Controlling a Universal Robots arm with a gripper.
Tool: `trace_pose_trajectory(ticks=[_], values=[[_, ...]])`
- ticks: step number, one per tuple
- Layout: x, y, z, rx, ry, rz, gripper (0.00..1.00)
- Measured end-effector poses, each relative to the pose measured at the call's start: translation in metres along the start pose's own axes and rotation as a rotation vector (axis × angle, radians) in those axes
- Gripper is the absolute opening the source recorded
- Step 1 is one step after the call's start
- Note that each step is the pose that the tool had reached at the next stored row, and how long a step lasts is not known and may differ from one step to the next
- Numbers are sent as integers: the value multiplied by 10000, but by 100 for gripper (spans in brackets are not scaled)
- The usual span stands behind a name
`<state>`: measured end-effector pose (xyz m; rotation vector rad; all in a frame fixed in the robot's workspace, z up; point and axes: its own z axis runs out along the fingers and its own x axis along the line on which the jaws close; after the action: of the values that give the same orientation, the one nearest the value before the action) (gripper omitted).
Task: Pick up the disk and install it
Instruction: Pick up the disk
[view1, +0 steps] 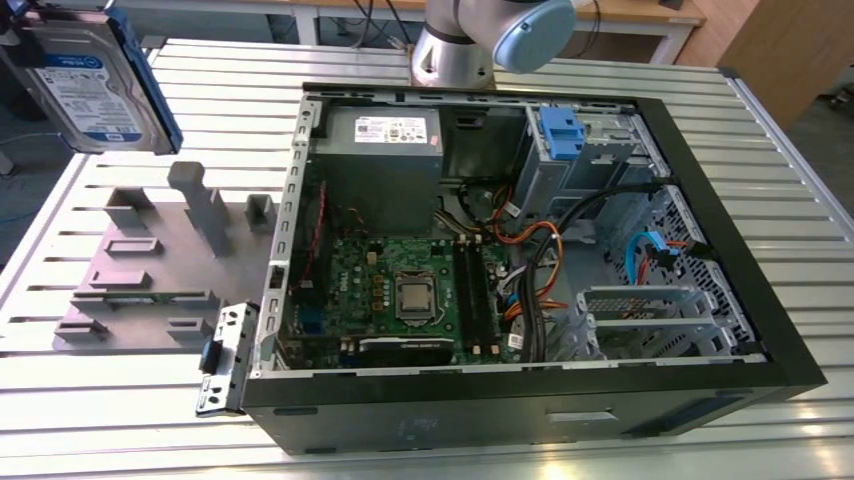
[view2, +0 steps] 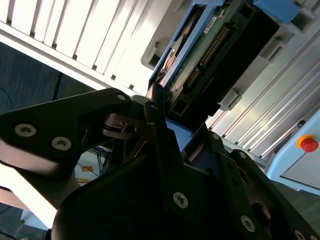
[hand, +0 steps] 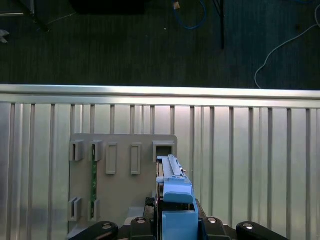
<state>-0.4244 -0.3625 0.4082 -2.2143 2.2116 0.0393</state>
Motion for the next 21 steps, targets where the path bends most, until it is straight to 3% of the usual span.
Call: trace_pose_trajectory(ticks=[21], values=[[-2, 1, -74, -1, 0, 0, 37]])
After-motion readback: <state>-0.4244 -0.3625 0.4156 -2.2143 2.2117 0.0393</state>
